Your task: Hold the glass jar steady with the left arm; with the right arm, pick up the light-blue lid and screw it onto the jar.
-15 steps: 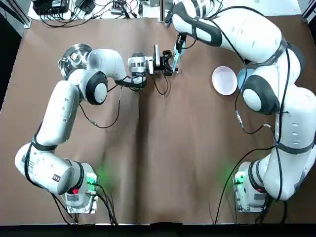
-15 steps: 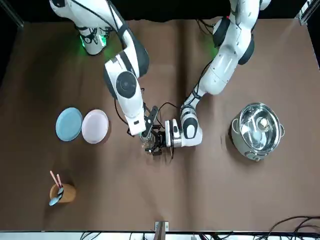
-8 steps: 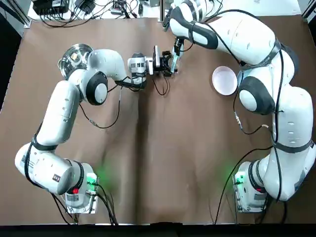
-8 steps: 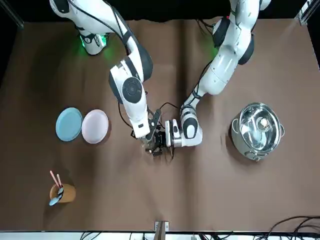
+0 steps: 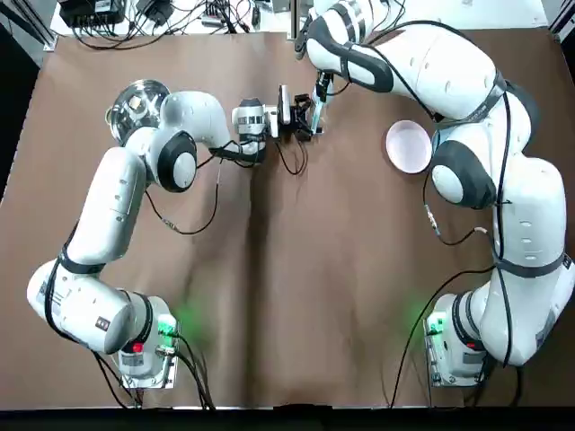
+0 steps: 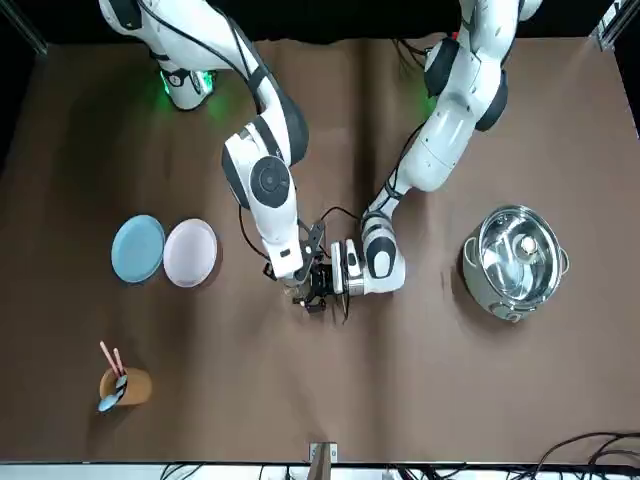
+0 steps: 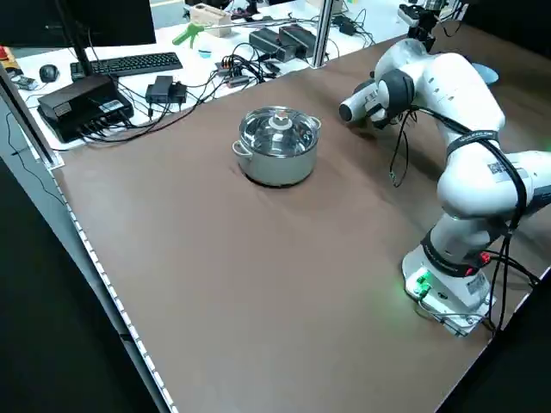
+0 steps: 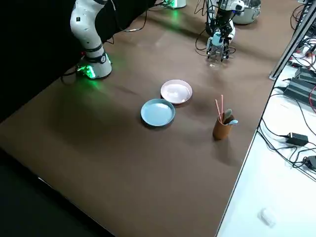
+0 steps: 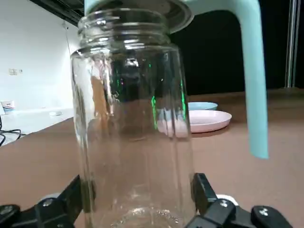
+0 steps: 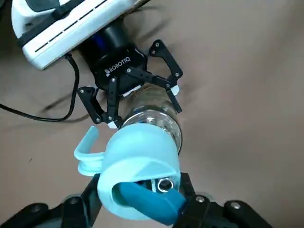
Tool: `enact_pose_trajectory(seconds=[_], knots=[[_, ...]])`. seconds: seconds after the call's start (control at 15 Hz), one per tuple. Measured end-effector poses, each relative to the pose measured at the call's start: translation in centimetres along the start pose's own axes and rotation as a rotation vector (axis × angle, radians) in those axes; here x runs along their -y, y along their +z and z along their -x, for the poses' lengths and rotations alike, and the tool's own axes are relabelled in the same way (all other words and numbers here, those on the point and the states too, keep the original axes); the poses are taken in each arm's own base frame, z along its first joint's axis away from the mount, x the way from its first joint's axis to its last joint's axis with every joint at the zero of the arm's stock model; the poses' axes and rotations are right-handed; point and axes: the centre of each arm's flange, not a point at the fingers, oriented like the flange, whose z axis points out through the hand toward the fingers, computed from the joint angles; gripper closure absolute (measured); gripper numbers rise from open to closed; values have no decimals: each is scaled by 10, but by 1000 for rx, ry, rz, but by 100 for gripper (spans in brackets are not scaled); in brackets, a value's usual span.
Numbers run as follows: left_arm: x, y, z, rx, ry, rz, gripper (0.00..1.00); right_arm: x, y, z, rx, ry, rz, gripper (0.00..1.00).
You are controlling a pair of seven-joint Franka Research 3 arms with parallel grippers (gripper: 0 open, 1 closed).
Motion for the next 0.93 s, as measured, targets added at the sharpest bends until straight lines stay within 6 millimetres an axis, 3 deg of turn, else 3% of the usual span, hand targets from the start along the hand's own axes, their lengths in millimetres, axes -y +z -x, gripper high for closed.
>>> enact_pose_trajectory(seconds=[0.93], knots=[[0, 0, 0, -3, -2, 1, 7, -4, 9, -7, -4, -1, 12, 32]])
